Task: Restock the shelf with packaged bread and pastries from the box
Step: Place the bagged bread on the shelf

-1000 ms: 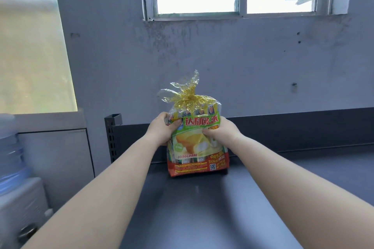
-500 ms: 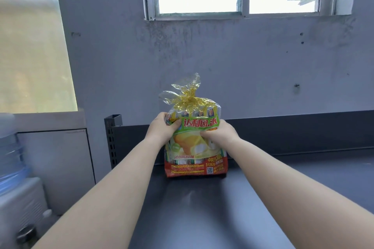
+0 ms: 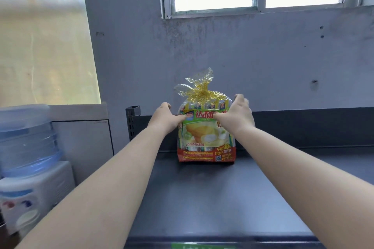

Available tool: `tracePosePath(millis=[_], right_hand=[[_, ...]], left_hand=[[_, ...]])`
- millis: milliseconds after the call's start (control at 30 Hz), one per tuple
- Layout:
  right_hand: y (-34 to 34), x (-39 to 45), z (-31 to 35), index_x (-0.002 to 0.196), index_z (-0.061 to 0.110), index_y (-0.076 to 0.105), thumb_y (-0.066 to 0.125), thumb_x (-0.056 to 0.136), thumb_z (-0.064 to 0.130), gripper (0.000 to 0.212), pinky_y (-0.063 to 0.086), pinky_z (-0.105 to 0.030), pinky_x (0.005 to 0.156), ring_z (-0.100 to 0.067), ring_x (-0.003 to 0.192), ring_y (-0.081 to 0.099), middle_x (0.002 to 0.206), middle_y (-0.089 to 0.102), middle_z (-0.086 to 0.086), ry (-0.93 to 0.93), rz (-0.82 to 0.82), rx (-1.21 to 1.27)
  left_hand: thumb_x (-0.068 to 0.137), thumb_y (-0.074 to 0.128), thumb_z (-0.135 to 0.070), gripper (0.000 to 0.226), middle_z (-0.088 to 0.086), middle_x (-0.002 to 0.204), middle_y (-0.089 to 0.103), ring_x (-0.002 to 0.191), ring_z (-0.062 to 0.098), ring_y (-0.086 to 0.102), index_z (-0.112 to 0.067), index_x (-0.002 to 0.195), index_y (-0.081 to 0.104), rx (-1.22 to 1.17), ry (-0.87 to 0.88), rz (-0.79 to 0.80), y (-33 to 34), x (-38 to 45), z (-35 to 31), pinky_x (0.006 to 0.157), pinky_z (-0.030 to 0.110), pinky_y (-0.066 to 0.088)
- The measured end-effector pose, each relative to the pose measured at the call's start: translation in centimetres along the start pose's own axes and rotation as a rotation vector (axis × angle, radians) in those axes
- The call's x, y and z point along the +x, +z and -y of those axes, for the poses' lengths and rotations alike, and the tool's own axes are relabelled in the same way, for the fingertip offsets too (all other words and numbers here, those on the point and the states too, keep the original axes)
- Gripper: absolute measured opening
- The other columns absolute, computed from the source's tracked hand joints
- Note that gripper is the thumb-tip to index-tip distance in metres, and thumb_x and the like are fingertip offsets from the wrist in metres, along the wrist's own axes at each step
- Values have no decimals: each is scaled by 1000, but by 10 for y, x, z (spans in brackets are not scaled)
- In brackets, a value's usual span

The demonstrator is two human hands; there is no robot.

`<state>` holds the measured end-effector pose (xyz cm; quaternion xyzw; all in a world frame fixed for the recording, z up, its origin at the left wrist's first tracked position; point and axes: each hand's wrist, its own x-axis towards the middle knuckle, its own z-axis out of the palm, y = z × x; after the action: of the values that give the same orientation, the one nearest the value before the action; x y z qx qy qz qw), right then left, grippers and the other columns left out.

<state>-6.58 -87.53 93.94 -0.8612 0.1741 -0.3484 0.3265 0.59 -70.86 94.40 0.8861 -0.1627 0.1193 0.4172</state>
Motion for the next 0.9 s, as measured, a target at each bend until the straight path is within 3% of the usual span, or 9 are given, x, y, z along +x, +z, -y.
tracePosePath(millis=[100, 267, 367, 467, 600, 733, 900], right_hand=[[0, -13, 7, 125, 11, 46, 64, 83, 25, 47, 45, -38, 86, -27, 114, 50, 126, 48, -8, -131, 21, -70], [20, -42, 44, 108, 22, 60, 59, 85, 29, 24, 35, -39, 95, -23, 110, 54, 117, 61, 0, -449, 242, -317], [46, -69, 75, 108, 22, 60, 57, 85, 26, 24, 32, -37, 92, -24, 109, 55, 116, 61, 1, -602, 408, -380], [80, -101, 108, 108, 20, 60, 55, 84, 22, 24, 31, -34, 85, -23, 107, 55, 115, 60, 1, -717, 520, -334], [125, -150, 159, 114, 18, 60, 54, 87, 22, 28, 39, -30, 78, -24, 104, 57, 116, 61, 0, -879, 644, -273], [164, -205, 217, 115, 15, 60, 53, 89, 25, 29, 47, -32, 76, -27, 102, 58, 116, 61, -5, -1061, 728, -258], [221, -282, 277, 109, 17, 62, 52, 87, 23, 24, 40, -30, 68, -25, 95, 58, 109, 62, -4, -1290, 782, -268]], left_hand=[[87, 63, -32, 53, 8, 132, 52, 115, 25, 54, -12, 132, 45, 110, 27, -54, -14, -16, 6, 91, 35, 47], [88, 55, -30, 28, 0, 122, 55, 109, 20, 55, -22, 115, 57, 466, 2, -118, -53, -56, 33, 84, 32, 45], [89, 49, -24, 26, -2, 122, 55, 111, 20, 54, -24, 114, 57, 651, -49, -126, -85, -86, 59, 79, 30, 43], [88, 47, -19, 29, -2, 124, 54, 115, 21, 51, -25, 115, 57, 771, -133, -130, -121, -119, 88, 84, 33, 45], [88, 47, -18, 29, 1, 122, 55, 111, 23, 54, -24, 114, 57, 875, -266, -136, -169, -166, 131, 78, 34, 46], [89, 49, -19, 25, 0, 118, 57, 108, 22, 55, -24, 111, 60, 934, -422, -148, -218, -212, 176, 78, 33, 45], [89, 46, -14, 29, -1, 116, 60, 106, 22, 56, -25, 112, 60, 951, -588, -148, -275, -261, 238, 72, 31, 43]])
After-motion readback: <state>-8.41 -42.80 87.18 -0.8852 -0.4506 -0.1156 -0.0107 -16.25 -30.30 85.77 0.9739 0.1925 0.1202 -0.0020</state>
